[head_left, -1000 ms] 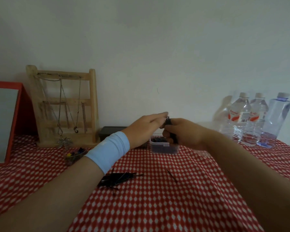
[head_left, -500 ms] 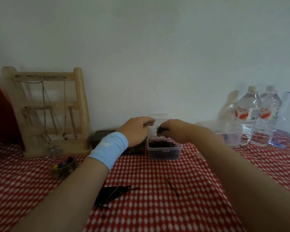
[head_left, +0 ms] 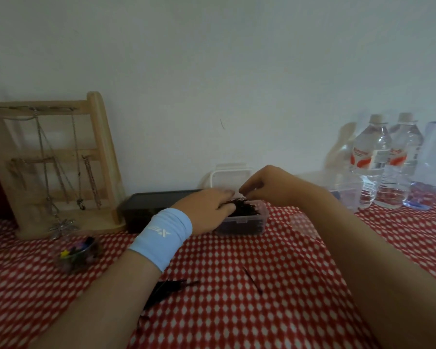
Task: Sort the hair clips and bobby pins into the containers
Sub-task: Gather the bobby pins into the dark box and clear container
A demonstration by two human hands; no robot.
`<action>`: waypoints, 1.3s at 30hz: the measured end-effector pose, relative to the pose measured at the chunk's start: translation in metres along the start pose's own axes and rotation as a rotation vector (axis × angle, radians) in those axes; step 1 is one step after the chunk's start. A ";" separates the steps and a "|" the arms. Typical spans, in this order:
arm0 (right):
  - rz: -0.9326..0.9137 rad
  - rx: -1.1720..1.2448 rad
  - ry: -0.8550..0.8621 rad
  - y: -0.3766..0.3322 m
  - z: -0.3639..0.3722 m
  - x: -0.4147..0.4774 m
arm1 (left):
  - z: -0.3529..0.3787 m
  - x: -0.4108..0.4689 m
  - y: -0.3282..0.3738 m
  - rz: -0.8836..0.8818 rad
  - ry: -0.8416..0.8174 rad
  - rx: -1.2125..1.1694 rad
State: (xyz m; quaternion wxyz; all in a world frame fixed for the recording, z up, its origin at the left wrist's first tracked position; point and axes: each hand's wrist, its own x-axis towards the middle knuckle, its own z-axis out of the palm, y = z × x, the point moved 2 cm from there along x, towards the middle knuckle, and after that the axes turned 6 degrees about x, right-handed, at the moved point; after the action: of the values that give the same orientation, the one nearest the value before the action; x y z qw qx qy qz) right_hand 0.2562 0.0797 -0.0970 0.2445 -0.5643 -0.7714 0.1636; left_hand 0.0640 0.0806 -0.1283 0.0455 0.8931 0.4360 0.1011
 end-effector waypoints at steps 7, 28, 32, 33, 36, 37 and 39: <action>0.045 -0.198 -0.075 0.003 0.002 -0.003 | 0.008 0.002 0.012 0.014 -0.104 0.261; 0.008 -0.207 -0.099 -0.014 0.003 -0.004 | -0.007 -0.011 0.008 0.034 0.083 0.146; -0.003 -0.191 -0.145 -0.018 0.007 -0.006 | 0.005 -0.008 0.005 0.050 -0.089 0.303; 0.001 -0.193 -0.142 -0.018 0.006 -0.006 | 0.003 -0.007 0.005 0.063 -0.045 0.282; 0.025 -0.155 -0.118 -0.017 0.001 -0.007 | -0.002 -0.008 0.007 0.074 0.060 0.265; 0.034 -0.141 -0.126 -0.017 0.000 -0.008 | -0.001 -0.008 0.008 0.076 0.053 0.269; 0.038 -0.166 -0.144 -0.015 0.002 -0.008 | 0.004 -0.009 0.010 0.099 -0.020 0.288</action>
State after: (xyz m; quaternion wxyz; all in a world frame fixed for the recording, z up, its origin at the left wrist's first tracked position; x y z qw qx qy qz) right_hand 0.2451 0.0670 -0.0918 0.1375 -0.5841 -0.7869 0.1440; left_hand 0.0675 0.0671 -0.1321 -0.0839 0.9118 0.4008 0.0304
